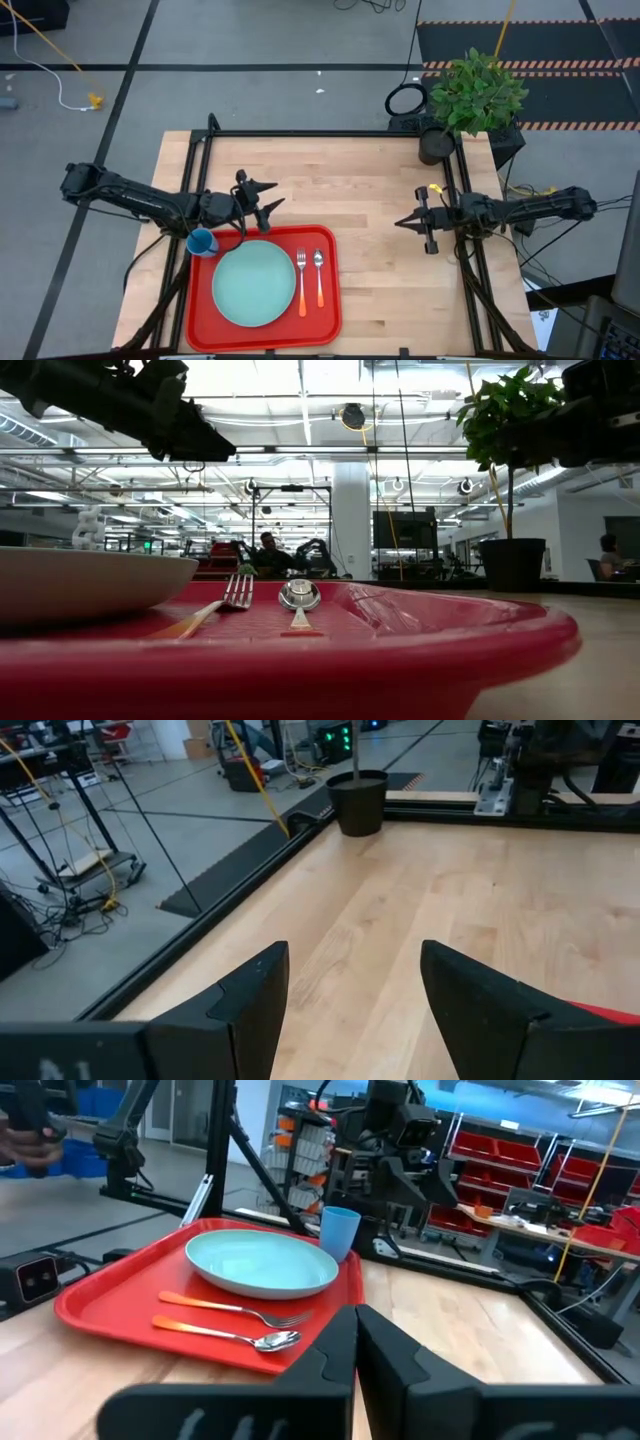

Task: Pick and place plate/cup/fork/spoon on tray
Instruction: Return to Home Position

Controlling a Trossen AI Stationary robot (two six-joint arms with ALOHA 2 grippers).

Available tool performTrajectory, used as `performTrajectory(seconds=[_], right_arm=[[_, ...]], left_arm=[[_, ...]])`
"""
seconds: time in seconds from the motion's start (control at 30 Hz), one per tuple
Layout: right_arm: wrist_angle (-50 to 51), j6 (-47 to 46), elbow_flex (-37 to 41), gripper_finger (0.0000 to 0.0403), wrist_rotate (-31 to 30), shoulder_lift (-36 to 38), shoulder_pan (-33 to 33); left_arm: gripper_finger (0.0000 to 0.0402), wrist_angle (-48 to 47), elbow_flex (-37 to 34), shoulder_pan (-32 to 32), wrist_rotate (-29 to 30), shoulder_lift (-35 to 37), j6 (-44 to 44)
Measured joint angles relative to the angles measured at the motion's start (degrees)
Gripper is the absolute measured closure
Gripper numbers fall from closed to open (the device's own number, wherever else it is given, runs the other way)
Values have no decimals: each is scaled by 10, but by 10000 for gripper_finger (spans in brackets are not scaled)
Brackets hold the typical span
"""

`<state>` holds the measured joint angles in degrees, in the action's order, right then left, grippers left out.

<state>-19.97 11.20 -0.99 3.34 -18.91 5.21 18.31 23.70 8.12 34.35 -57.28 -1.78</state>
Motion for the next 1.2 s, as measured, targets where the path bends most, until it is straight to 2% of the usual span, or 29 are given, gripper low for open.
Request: performTrajectory(seconds=[0.23, 0.4, 0.73, 0.97, 1.2], right_arm=[[43, -10, 0, 403, 0, 62, 0], [48, -15, 1, 403, 27, 82, 0], [55, -1, 1, 403, 27, 125, 0], [71, -1, 1, 403, 26, 158, 0], [120, -2, 1, 403, 23, 188, 0]], left_arm=[[172, 0, 0, 0, 0, 0, 2], [172, 0, 0, 0, 0, 0, 1], [172, 6, 0, 8, 0, 0, -18], [172, 69, 0, 24, -33, 0, -7], [172, 90, 0, 33, -34, 0, 17]])
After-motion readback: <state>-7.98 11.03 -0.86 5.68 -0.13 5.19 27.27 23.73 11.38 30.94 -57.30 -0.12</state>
